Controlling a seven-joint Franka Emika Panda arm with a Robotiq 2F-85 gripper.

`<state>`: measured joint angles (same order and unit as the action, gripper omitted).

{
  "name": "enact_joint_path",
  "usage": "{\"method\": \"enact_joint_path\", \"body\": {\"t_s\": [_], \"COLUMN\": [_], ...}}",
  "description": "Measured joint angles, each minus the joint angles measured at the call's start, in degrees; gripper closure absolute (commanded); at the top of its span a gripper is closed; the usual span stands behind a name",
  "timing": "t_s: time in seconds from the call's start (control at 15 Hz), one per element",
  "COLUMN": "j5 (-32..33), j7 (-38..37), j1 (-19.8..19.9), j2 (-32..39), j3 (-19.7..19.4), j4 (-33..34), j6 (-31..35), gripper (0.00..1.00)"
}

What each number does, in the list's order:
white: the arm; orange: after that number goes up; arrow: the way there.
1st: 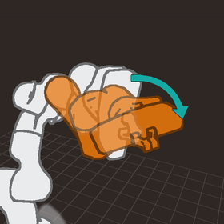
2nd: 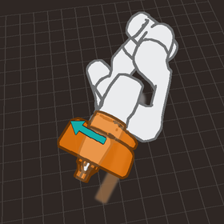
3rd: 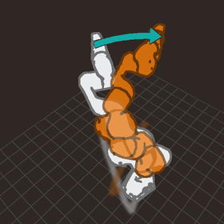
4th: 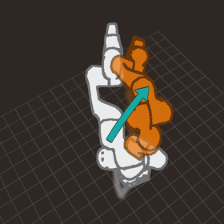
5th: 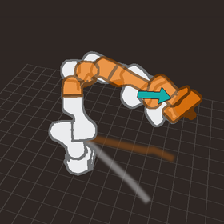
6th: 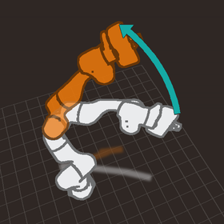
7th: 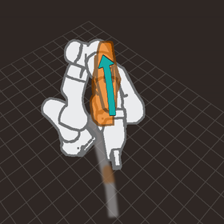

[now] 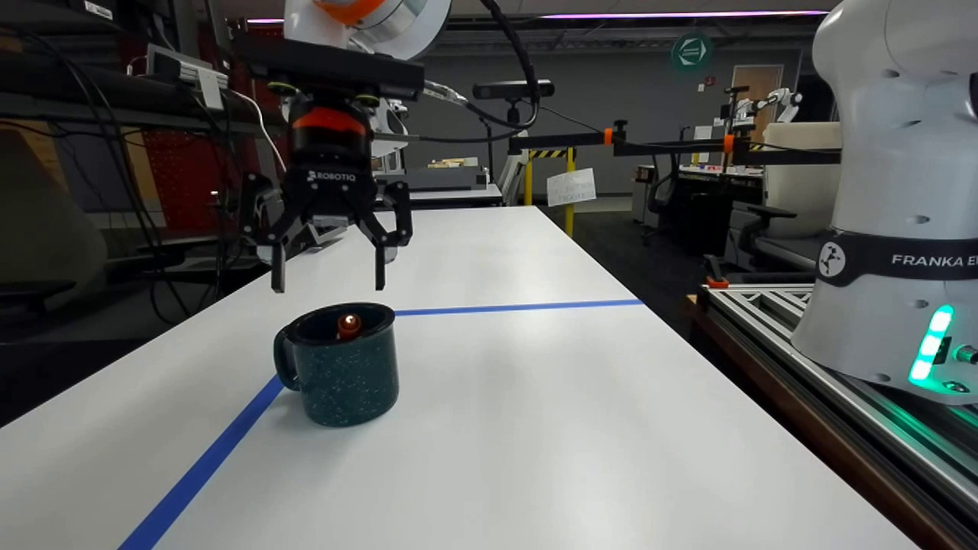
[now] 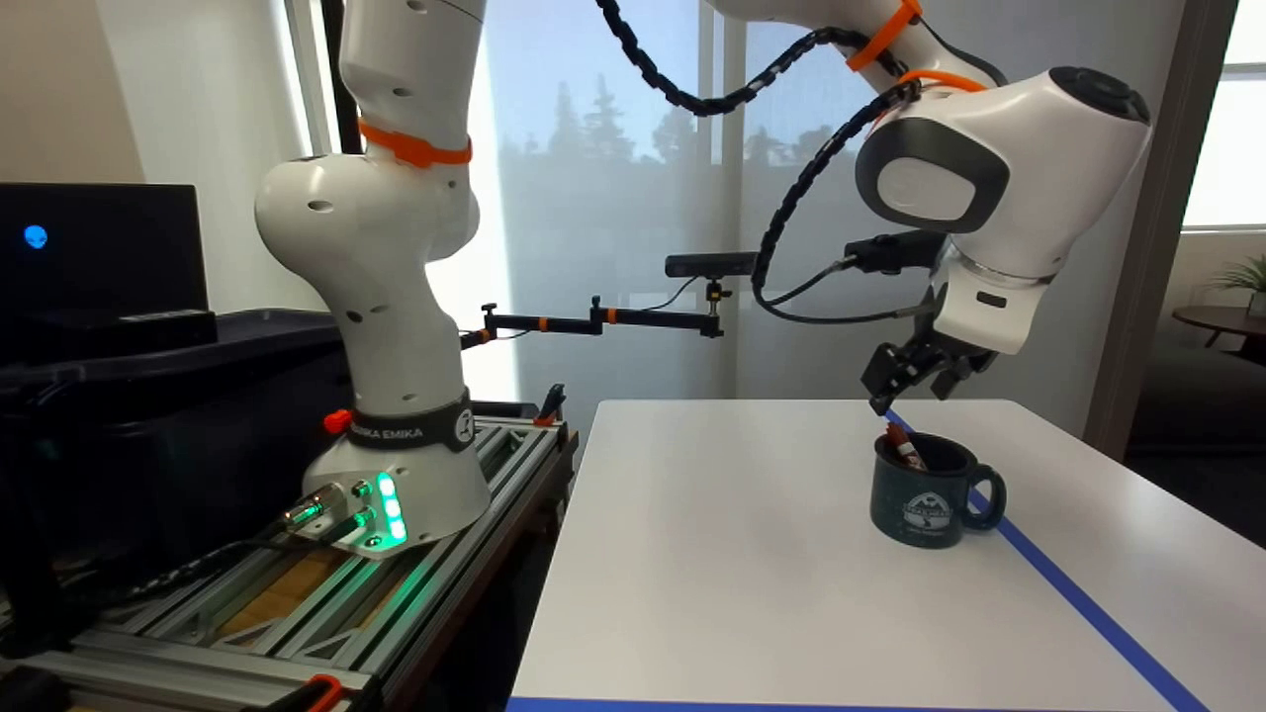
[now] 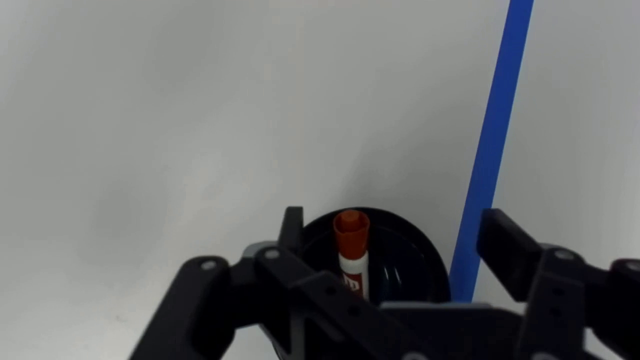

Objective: Put the marker on the table

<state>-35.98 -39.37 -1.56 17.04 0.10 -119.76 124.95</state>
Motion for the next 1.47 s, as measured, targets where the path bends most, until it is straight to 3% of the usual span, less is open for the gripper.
{"method": "enact_joint_path", "body": {"t_s": [0.2,0.6,1.07,1.13,1.2,1.47], "j5": [0.0,0.0,0.0,0.0,0.0,0.0], "j7": [0.0,-0.1,-0.1,-0.1,-0.1,-0.1], "j1": [0.1,0.5,0.7,0.7,0.7,0.7], "j2": [1.0,2.8,4.2,4.4,4.6,5.4], "j3": [-0.6,-1.3,-1.3,-1.3,-1.3,-1.3], "j4": [0.3,1.3,2.0,2.2,2.4,3.2], "j6": [0.0,0.0,0.0,0.0,0.0,0.0], "gripper": [0.48,0.38,0.58,0.66,0.61,0.61]}}
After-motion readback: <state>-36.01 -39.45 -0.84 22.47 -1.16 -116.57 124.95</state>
